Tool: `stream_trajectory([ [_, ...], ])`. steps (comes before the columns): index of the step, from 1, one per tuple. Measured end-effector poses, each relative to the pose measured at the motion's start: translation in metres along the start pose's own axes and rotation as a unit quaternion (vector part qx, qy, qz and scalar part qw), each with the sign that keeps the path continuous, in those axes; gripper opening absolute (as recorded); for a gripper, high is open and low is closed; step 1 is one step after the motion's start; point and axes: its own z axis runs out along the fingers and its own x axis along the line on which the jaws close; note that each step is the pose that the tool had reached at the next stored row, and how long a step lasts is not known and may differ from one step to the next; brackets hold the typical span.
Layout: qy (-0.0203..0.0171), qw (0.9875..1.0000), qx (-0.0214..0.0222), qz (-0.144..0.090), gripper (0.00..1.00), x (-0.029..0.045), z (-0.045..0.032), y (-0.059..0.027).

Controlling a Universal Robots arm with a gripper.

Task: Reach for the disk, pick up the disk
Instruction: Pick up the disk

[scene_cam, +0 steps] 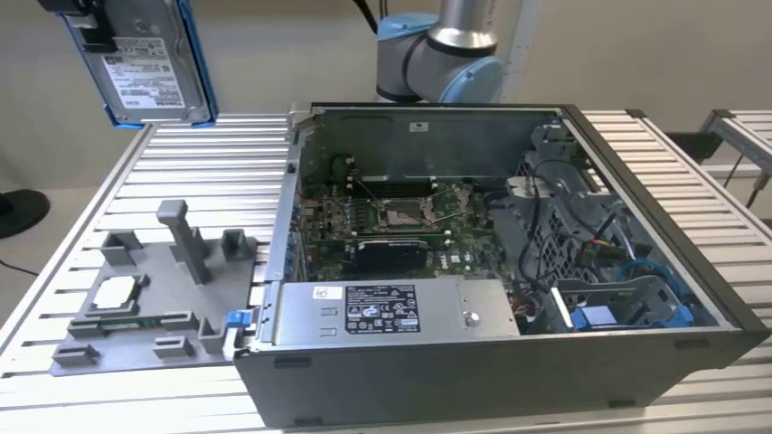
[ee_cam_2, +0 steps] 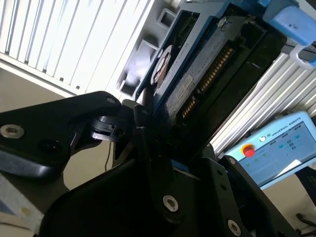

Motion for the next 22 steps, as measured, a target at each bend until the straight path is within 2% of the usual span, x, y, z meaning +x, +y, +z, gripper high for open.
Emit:
stream_trajectory([
  [14,0.0001,1.0000,-0.0008,0.000,0.00,-0.0006,-0.0003,-0.0372],
  [22,0.0001,1.0000,-0.0013,0.000,0.00,-0.0010,-0.0005,-0.0659],
])
